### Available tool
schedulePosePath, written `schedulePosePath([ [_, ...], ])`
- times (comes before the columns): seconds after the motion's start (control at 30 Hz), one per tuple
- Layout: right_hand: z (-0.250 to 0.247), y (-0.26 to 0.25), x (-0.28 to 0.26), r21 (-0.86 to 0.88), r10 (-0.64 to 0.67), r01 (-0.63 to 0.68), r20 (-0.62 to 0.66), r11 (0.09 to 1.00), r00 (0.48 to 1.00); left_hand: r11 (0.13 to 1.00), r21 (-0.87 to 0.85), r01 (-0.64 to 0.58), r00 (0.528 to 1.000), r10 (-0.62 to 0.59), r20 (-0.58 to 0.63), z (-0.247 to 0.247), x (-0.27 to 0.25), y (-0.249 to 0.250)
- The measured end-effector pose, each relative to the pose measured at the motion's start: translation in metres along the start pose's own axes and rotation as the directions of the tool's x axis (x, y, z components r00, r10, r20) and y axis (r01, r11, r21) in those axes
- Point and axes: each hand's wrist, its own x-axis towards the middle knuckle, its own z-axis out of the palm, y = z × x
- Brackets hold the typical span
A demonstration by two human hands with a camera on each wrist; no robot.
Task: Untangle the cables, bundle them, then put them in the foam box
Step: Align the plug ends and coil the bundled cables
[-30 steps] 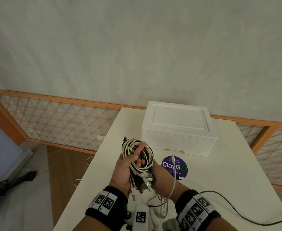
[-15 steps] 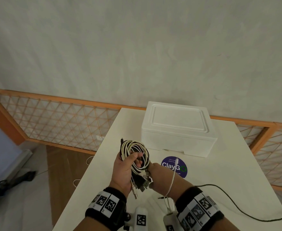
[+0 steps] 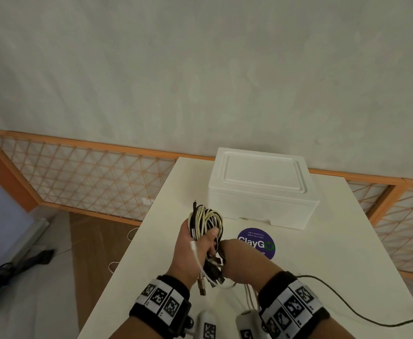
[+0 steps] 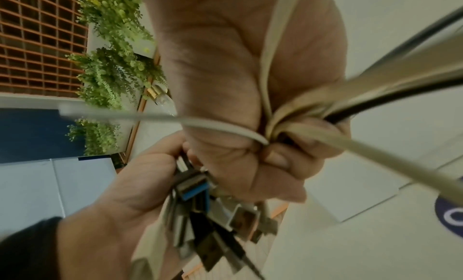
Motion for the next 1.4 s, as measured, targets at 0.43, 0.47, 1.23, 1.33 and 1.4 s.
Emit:
schedulePosePath([
  [0.43,-0.011,-0.011,-0.007,-0.245,-0.112,0.135,0.105,0.960,0.988,0.973,0.223,-0.067,0.996,0.079,-0.044,0.007,-0.009,0.011],
  [0.47,-0.013,-0.011,-0.007,-0.258,-0.114,0.143,0.124,0.956,0.986,0.965,0.251,-0.070,0.997,0.079,-0.026,0.006,-0.010,0.010],
  [1.23,0.012,-0.024,-0.015,0.063,-0.109,0.104,0.082,0.993,0.991,0.766,0.643,0.019,0.993,0.063,-0.104,-0.012,0.014,-0.021],
  [1.33,0.016,-0.024,-0.014,0.162,-0.102,0.101,-0.001,0.982,0.995,0.773,0.634,0.006,0.995,0.061,-0.084,-0.018,0.013,-0.025],
  [1.4,0.016,-0.021,-0.013,0.264,-0.120,0.118,-0.008,0.957,0.993,0.816,0.579,0.002,0.991,0.076,-0.112,-0.020,0.014,-0.024],
])
